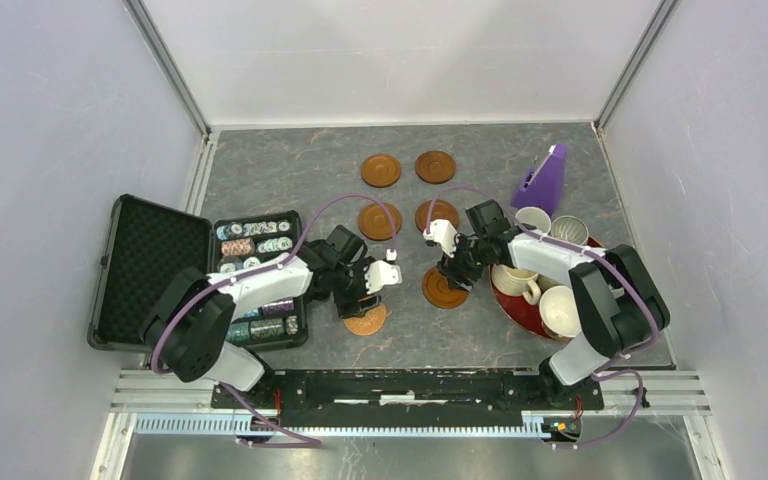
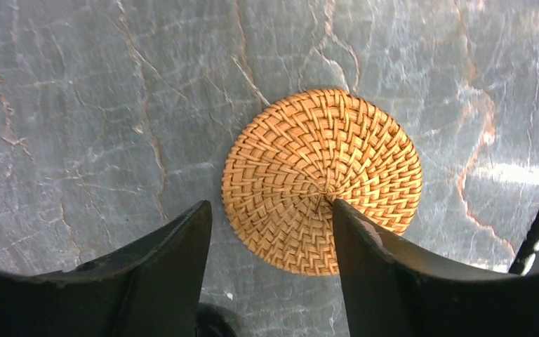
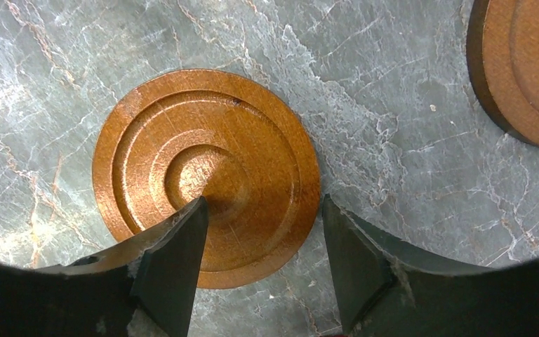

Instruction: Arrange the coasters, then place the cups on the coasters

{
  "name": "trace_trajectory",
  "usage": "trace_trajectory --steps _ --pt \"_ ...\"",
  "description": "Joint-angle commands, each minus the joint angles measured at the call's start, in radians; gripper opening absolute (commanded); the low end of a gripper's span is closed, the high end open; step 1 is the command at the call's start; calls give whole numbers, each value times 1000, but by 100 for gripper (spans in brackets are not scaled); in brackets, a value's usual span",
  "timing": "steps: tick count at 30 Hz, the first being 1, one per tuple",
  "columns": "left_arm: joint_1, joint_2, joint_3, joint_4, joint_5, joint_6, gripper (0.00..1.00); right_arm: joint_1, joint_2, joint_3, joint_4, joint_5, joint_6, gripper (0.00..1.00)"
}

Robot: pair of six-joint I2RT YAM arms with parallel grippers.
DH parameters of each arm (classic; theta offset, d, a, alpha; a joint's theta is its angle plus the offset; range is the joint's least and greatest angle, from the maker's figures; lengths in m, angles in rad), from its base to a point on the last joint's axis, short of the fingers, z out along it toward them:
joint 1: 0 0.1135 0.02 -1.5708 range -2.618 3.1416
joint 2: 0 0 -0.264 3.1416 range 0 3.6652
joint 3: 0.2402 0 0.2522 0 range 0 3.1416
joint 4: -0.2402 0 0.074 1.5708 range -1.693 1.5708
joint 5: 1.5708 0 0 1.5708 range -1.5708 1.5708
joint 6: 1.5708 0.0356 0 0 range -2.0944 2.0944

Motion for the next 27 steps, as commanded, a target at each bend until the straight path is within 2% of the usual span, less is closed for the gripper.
trace_trajectory --steps 1,5,10,27 --pt "-6 74 5 230 -128 -39 68 6 -16 -59 -12 54 17 66" --pt "-13 145 61 256 -199 -69 64 6 -27 -71 -7 59 30 60" --pt "-13 165 86 265 -219 -60 62 6 -23 -67 -1 65 43 56" --pt "-9 185 120 247 -220 -59 61 -14 35 -11 66 139 159 51"
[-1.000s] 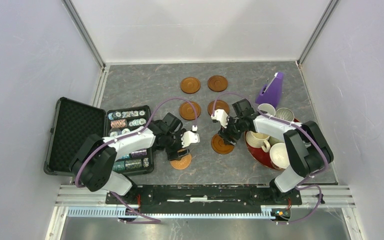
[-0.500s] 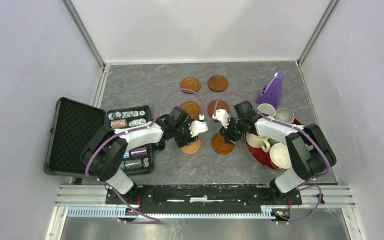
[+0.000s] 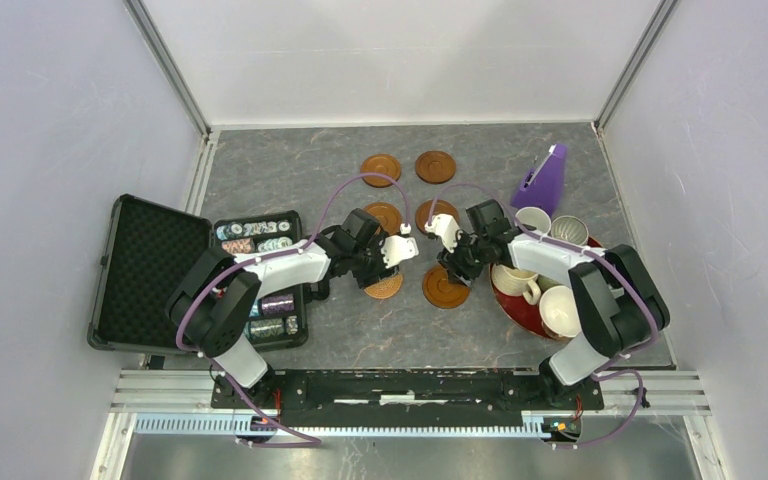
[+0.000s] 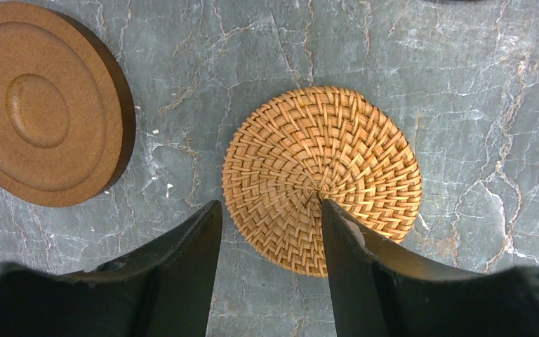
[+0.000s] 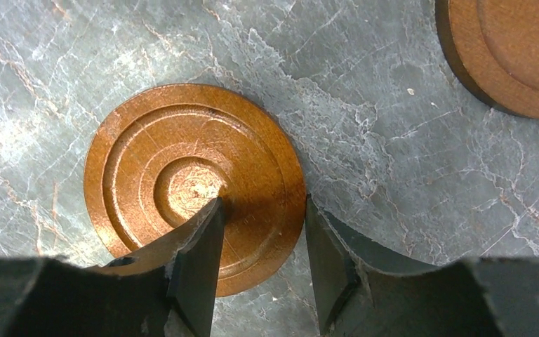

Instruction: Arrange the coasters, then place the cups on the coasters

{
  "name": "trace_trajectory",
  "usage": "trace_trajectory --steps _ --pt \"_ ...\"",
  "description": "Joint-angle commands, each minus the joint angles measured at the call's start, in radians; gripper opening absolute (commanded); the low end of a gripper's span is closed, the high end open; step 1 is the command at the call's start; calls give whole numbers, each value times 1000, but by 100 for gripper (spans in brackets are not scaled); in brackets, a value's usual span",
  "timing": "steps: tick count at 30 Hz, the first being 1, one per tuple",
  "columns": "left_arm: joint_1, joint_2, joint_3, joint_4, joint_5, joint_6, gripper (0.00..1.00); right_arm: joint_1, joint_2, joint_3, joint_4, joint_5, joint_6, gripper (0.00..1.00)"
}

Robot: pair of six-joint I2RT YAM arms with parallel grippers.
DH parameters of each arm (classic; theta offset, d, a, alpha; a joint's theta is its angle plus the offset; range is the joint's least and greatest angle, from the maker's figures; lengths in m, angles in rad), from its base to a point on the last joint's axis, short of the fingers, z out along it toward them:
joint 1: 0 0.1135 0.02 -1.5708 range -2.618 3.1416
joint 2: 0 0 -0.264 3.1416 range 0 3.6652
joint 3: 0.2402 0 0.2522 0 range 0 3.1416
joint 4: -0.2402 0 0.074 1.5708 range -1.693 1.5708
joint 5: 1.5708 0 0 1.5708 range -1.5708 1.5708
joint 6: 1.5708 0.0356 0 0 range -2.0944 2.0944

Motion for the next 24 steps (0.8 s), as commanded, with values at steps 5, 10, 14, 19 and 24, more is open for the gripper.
trace_trajectory --steps 5,10,14,19,24 --pt "9 7 -17 -4 -37 12 61 -9 62 41 34 117 72 50" --pt "9 8 -17 -5 -36 14 62 -8 65 58 39 129 77 50" --pt "9 10 -16 -3 -38 14 62 -9 69 75 40 140 84 50" --pt "10 16 -9 -2 -40 18 62 -9 71 92 31 127 88 50" --pt "12 20 10 -11 -36 23 63 -9 64 76 15 93 62 50"
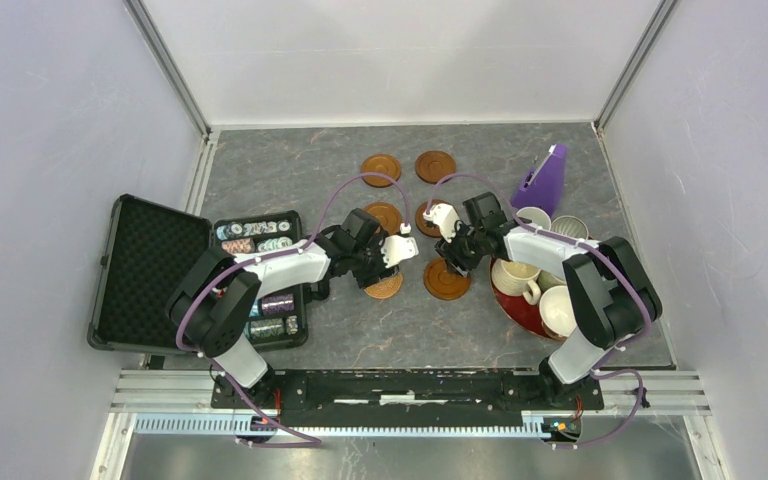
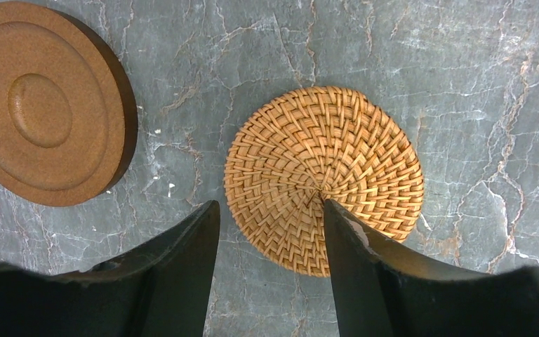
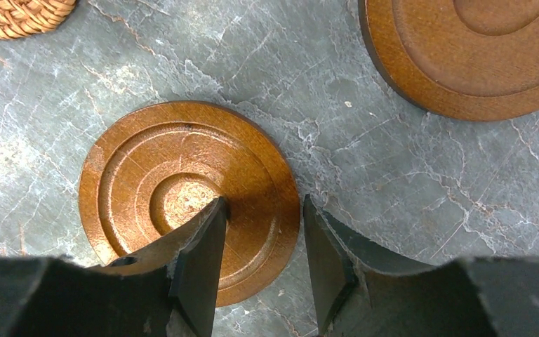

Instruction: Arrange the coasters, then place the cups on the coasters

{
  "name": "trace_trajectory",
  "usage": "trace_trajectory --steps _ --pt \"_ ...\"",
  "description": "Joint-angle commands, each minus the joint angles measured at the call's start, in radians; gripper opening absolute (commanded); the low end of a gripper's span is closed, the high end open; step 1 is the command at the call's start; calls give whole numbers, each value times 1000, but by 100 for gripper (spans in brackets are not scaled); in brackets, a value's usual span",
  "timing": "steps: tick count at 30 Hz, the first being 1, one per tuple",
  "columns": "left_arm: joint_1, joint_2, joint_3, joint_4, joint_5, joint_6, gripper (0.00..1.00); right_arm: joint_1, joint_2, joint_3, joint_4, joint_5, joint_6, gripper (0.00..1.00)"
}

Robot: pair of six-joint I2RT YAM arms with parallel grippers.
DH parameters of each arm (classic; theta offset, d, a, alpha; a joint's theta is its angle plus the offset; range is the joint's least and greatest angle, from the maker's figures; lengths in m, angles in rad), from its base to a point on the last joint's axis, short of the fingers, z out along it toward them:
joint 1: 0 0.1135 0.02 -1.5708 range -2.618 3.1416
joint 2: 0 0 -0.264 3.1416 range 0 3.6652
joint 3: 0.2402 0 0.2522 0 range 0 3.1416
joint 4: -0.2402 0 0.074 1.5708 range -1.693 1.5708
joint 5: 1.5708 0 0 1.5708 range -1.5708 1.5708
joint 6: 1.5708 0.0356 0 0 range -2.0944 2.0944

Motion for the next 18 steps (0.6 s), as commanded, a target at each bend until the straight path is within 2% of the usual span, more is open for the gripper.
trace_trajectory --steps 1,12,18 --pt "11 22 13 -13 -37 23 63 -6 5 3 -4 0 -32 50" --pt "12 7 18 -19 -27 12 68 0 -6 -17 -7 -71 -38 50" --pt "15 -27 36 -32 -31 -21 74 0 -32 42 -3 -73 6 61"
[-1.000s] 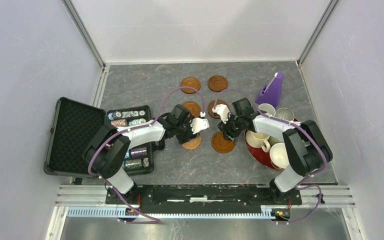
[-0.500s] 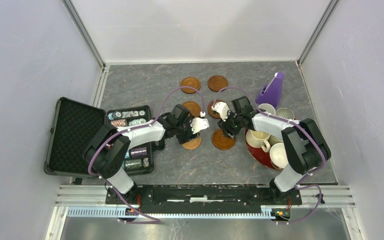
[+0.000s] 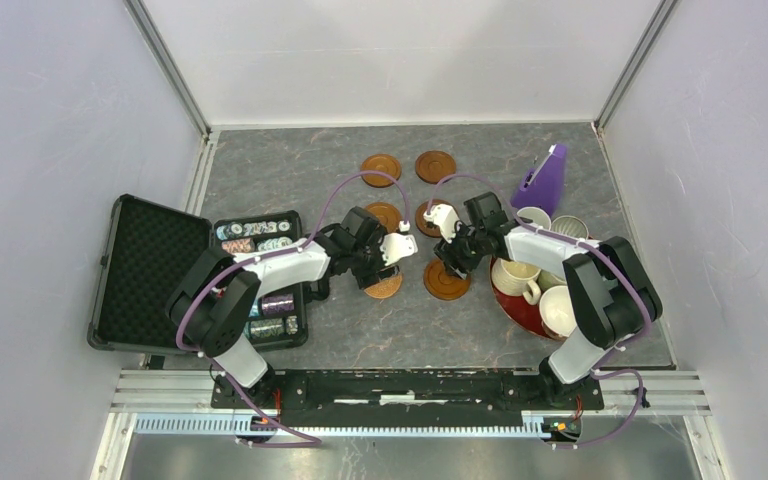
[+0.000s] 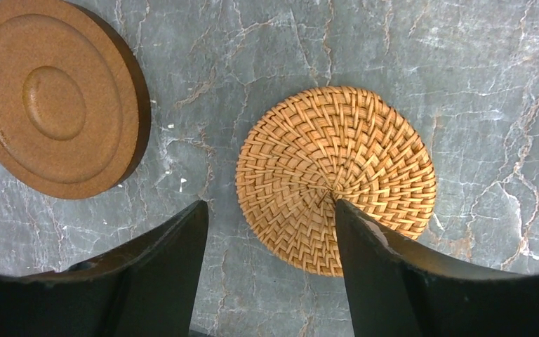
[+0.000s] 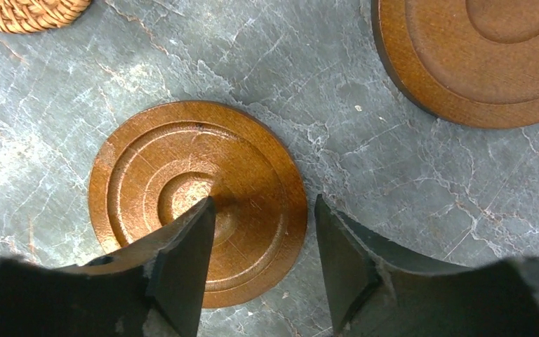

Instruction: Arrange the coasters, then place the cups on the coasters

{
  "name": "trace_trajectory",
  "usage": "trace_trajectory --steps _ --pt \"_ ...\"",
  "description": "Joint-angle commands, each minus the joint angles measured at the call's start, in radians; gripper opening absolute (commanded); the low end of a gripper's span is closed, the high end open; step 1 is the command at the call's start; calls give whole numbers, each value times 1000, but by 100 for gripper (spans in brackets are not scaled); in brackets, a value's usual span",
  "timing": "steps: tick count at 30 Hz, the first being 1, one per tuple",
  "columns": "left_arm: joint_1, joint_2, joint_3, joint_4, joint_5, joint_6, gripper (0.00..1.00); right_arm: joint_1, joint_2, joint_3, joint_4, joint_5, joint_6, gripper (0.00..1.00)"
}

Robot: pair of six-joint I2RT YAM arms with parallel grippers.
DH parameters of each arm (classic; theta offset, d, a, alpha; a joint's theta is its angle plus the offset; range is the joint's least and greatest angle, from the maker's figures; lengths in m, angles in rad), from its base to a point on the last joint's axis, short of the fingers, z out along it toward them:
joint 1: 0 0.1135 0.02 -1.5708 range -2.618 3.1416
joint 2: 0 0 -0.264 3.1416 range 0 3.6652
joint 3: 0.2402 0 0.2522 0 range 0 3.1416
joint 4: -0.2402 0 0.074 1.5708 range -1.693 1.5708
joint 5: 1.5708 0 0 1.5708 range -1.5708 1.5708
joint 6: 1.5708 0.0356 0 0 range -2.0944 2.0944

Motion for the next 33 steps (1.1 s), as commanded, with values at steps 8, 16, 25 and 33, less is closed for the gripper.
trace_trajectory --steps 8,16,25,33 --pt "10 -129 69 -96 -22 -58 83 -17 -99 163 -57 -55 35 68" --pt "13 -198 103 -138 -9 -145 97 -173 -181 341 -242 -93 -2 78" --pt "13 -179 121 -115 17 -203 99 -412 -263 414 -546 -56 -141 81" --pt "17 -165 123 -92 38 -175 99 -608 -326 292 -652 38 -188 56"
